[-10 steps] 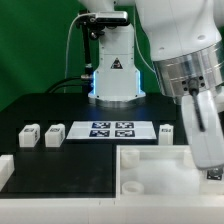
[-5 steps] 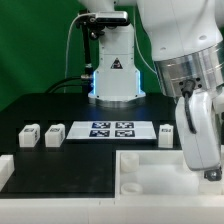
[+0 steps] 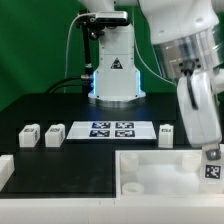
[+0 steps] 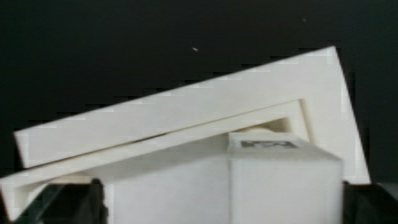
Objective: Assemble one leg
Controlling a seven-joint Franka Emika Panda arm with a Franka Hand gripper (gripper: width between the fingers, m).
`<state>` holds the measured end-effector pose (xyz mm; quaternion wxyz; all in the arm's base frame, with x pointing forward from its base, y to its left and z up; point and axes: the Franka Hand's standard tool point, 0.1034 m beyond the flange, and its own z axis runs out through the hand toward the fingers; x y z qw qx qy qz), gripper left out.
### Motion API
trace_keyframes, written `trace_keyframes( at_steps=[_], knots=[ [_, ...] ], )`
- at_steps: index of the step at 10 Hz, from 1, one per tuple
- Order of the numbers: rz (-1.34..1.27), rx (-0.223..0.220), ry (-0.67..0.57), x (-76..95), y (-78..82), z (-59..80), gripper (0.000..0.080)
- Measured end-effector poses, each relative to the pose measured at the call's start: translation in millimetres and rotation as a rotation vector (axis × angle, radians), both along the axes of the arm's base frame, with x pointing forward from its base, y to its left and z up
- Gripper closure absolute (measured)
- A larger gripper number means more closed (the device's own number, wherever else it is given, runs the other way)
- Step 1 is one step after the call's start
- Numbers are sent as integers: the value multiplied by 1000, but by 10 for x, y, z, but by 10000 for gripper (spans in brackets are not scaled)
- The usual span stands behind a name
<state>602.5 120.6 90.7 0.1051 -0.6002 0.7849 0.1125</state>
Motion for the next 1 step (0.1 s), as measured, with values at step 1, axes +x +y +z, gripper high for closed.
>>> trace_keyframes(
  at_steps=[1],
  knots=[
    [16, -1, 10, -36, 63, 16, 151]
  ],
)
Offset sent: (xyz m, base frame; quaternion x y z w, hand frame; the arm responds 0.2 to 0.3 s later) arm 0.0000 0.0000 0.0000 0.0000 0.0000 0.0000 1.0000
